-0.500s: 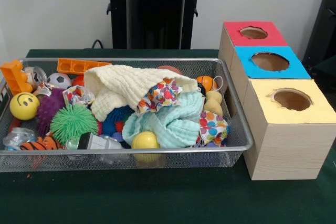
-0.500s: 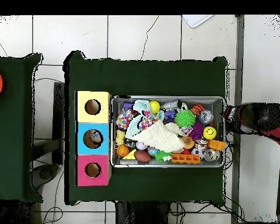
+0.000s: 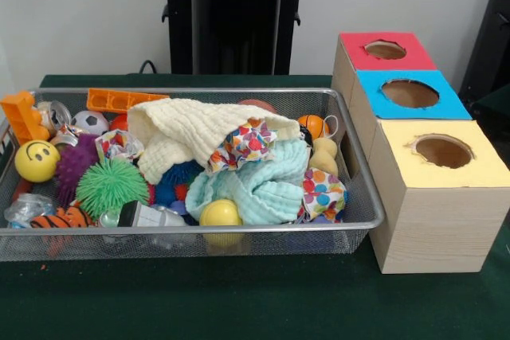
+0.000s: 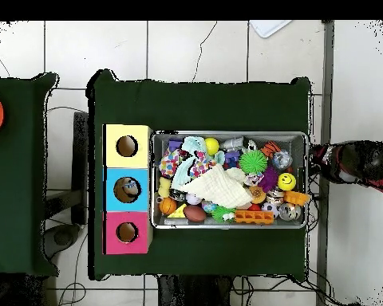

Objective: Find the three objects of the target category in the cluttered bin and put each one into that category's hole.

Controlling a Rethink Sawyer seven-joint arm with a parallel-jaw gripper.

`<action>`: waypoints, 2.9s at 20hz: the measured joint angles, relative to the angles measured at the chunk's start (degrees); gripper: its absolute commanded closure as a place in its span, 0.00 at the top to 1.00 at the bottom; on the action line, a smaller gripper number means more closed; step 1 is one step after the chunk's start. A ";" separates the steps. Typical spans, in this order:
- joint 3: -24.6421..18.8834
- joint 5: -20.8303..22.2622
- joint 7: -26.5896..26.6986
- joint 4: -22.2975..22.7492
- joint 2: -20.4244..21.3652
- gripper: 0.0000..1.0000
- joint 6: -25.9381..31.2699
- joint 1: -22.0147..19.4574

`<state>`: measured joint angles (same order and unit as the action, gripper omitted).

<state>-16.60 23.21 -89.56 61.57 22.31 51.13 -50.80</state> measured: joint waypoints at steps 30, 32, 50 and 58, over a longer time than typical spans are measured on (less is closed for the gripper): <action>-0.02 0.81 0.00 1.03 -0.29 1.00 0.11 -1.57; -0.01 0.86 0.00 1.02 -0.33 1.00 0.09 -1.64; 0.16 1.32 0.00 1.01 -0.70 1.00 0.09 -0.84; 0.27 1.38 0.00 1.03 -0.70 1.00 0.09 0.51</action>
<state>-16.33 24.59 -89.56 62.60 21.60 51.23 -50.29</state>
